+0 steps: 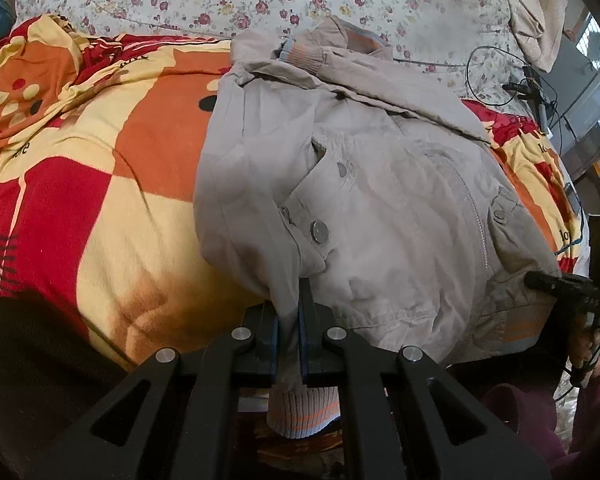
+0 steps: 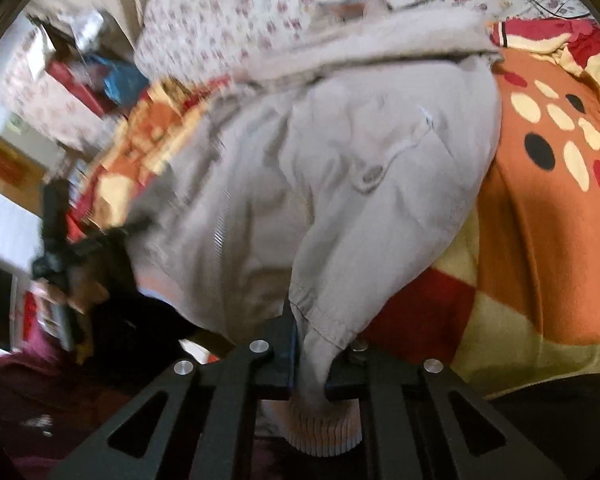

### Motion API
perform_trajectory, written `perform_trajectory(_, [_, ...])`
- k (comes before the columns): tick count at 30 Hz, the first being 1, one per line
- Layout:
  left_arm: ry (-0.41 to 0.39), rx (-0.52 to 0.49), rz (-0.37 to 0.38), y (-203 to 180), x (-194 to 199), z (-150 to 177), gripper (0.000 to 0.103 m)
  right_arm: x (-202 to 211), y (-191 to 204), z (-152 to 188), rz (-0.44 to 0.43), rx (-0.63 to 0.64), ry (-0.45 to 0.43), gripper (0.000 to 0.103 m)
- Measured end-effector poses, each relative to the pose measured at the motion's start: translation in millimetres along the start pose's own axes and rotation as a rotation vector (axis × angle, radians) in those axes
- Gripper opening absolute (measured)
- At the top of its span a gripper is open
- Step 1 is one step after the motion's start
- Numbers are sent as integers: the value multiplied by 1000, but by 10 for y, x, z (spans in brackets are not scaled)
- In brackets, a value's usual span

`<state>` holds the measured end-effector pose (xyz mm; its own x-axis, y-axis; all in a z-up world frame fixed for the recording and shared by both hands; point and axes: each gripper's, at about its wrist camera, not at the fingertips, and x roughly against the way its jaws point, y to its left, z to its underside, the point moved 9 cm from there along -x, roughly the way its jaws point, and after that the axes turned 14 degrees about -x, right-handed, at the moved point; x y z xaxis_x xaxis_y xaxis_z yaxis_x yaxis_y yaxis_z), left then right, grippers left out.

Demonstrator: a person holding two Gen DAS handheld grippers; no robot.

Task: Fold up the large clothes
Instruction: 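Lift the hem with both grippers and fold it toward the collar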

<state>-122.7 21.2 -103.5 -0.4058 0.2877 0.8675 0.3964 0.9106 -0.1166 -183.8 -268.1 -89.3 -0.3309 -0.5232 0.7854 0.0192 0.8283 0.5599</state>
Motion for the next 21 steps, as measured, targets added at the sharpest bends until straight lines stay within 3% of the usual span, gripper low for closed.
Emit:
perform_trajectory(5, [-51,26,27,49,144,-187,5,163,39,-126,-60,-19,-58,7])
perform_trajectory(11, [-181,38,23,193,426,-760,5,441,182,-532,-149,-34,-186,6])
perform_trajectory(18, [-265,67,-3,422,357,-1683,5,673,221,-1481,-231,-112,-358,6])
perform_trajectory(21, [-271,82,-42,538,171,-2094,5,609,136,-1959,-206,-152,-395,6])
